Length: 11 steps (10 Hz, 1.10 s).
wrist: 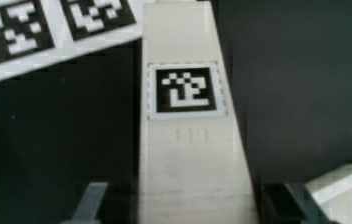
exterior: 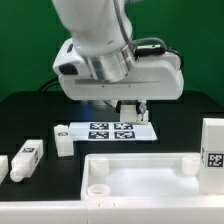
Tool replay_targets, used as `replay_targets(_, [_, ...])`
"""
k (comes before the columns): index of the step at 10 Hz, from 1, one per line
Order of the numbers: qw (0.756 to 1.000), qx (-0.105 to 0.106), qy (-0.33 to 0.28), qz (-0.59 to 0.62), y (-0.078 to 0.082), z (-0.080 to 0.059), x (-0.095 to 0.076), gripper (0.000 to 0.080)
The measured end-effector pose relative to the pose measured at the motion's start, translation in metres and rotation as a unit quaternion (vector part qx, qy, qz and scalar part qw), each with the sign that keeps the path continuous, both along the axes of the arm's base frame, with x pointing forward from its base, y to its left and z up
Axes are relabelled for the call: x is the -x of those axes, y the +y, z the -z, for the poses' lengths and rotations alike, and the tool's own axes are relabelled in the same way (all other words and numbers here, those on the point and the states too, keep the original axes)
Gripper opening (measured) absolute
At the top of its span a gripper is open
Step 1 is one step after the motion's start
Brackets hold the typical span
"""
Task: Assemble desk
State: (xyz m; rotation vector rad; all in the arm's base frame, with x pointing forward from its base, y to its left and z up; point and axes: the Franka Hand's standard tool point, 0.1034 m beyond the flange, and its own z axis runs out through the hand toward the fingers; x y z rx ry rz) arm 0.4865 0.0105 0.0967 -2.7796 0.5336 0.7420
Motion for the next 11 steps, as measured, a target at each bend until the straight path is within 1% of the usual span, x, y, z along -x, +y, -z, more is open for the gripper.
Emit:
replay_targets(1, [1.000, 0.005, -0.020, 0.002, -0.001, -0.003, -0.003, 0.0284])
replay_targets(2, [0.999, 0.008, -0.053, 0.003, -0.007, -0.018, -0.016, 0.0284])
replay_targets(3, [0.996, 0.006, -0.090, -0.002, -0.016, -0.047, -0.037, 0.0285])
replay_targets(4, [0.989, 0.019, -0.143, -0.015, -0.022, -0.068, -0.060, 0.0285])
replay_targets(5, [0.983, 0.035, -0.180, -0.019, -0.018, -0.071, -0.069, 0.0285])
replay_targets(6, [0.977, 0.047, -0.207, -0.016, -0.018, -0.069, -0.069, 0.0285])
replay_targets(7, [0.965, 0.067, -0.254, -0.010, -0.021, -0.069, -0.073, 0.0285])
replay_targets(8, [0.960, 0.074, -0.271, -0.010, -0.020, -0.068, -0.072, 0.0285])
replay_targets(9, [0.950, 0.083, -0.301, -0.014, -0.026, -0.074, -0.085, 0.0285])
replay_targets(10, [0.943, 0.082, -0.321, -0.020, -0.036, -0.089, -0.100, 0.0285])
replay_targets(11, [0.925, 0.101, -0.365, -0.017, -0.044, -0.103, -0.116, 0.0285])
